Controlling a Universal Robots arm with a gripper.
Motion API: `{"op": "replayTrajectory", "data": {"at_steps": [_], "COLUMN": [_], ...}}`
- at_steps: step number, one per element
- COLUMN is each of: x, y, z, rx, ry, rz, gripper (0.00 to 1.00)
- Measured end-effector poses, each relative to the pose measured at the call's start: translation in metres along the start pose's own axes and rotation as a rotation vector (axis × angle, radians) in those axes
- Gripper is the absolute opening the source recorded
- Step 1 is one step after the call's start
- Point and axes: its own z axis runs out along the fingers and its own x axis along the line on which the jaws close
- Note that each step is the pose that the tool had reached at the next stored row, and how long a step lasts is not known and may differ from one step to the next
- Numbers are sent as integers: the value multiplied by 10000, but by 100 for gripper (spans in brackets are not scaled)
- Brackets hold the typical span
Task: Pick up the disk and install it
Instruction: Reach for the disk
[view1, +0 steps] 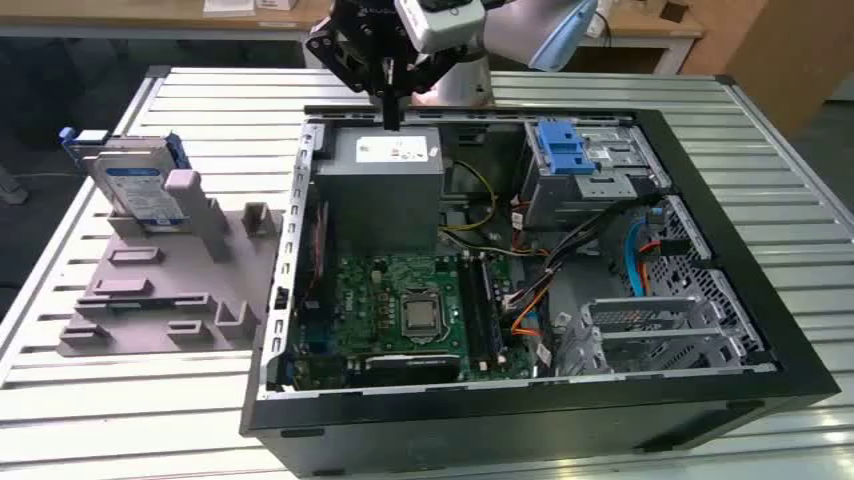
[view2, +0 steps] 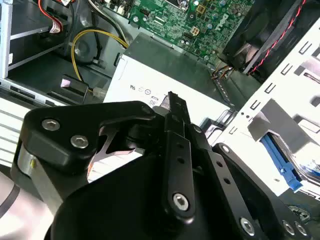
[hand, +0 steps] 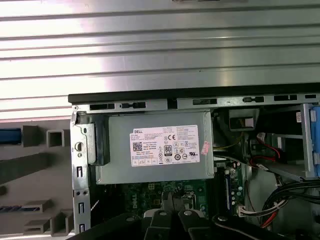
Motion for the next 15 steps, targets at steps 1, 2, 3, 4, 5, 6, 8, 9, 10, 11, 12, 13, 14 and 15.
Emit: {"op": "replayTrajectory", "data": {"at_steps": [1, 2, 3, 4, 5, 6, 8, 9, 10, 11, 12, 13, 14, 15], "x": [0, 0, 1, 2, 3, 6, 13, 18, 23, 27, 31, 35, 39, 43], "y": [0, 0, 0, 0, 0, 0, -1, -1, -2, -2, -2, -3, -3, -3], "z": [0, 0, 0, 0, 0, 0, 0, 1, 1, 2, 2, 3, 4, 5], "rx": [1, 0, 0, 0, 1, 1, 0, -1, 0, 0, 0, 0, 0, 0], "ry": [1, 0, 0, 0, 0, 0, 1, 0, 0, 1, 2, 2, 3, 4], "rz": [0, 0, 0, 0, 0, 1, 1, 0, 0, 0, 0, 0, 0, 0], "gripper": [11, 11, 11, 11, 11, 11, 11, 11, 11, 11, 11, 11, 11, 11]}}
